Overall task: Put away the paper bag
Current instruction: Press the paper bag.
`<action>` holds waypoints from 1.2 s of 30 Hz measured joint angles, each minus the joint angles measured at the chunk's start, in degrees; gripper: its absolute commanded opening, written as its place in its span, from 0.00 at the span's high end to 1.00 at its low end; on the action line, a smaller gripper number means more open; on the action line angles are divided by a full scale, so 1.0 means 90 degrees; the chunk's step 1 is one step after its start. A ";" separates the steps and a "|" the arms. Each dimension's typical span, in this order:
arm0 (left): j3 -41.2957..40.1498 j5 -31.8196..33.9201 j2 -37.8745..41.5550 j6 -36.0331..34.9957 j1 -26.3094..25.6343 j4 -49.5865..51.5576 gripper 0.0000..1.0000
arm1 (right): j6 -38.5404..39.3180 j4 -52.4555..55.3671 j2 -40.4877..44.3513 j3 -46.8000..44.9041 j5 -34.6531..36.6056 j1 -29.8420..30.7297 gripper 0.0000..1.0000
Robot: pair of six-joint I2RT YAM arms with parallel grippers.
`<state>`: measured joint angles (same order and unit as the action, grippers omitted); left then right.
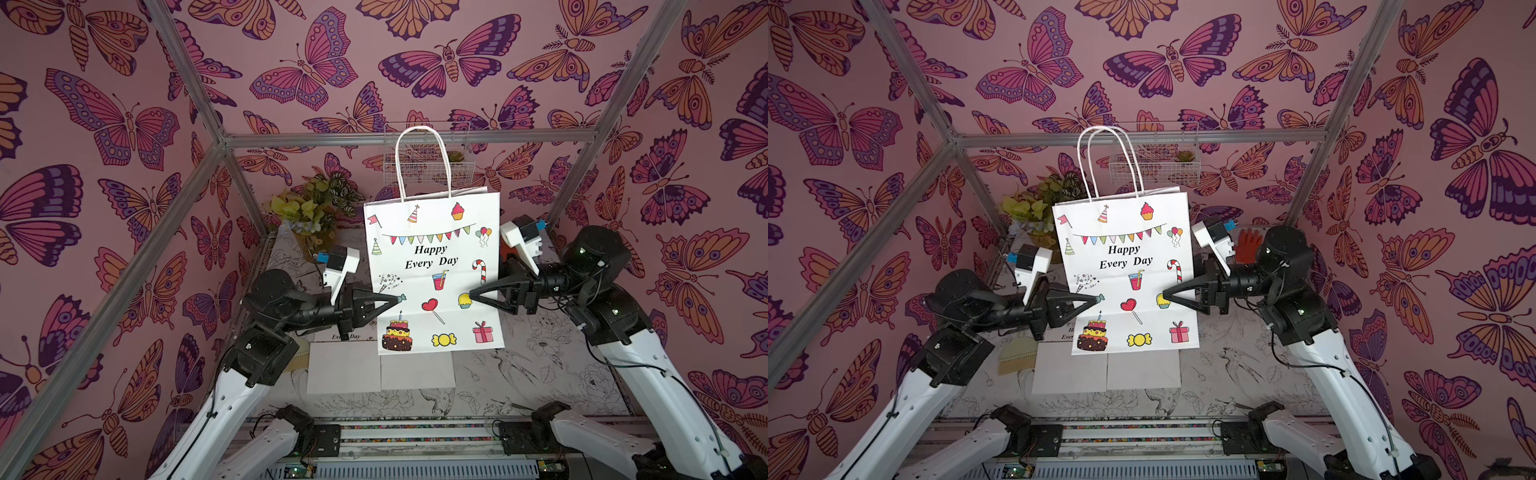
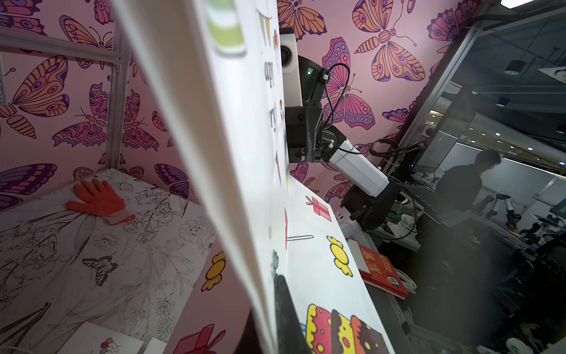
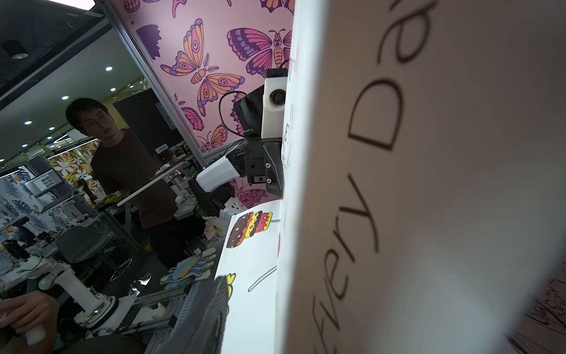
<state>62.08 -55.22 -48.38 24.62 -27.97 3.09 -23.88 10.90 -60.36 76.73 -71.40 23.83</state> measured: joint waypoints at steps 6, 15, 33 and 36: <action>0.0000 0.0019 -0.0005 0.0000 0.0019 0.0000 1.00 | 0.0206 0.0131 -0.0233 0.0175 0.0136 0.0209 0.77; -0.0005 0.0070 -0.0022 -0.0036 0.0029 -0.0017 0.56 | 0.0483 0.0488 -0.0308 0.0270 0.0267 0.0236 1.00; -0.0129 0.0029 -0.0265 0.0522 0.0029 -0.0840 0.67 | 0.0636 0.0809 -0.0546 0.0270 0.0257 0.0454 1.00; -0.0148 -0.0012 -0.0262 0.0568 0.0029 -0.0891 0.90 | 0.0636 0.0784 -0.0544 0.0270 0.0260 0.0459 1.00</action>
<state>60.75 -55.33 -50.74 29.74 -27.70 -4.93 -18.15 17.96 -65.25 79.15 -69.06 27.97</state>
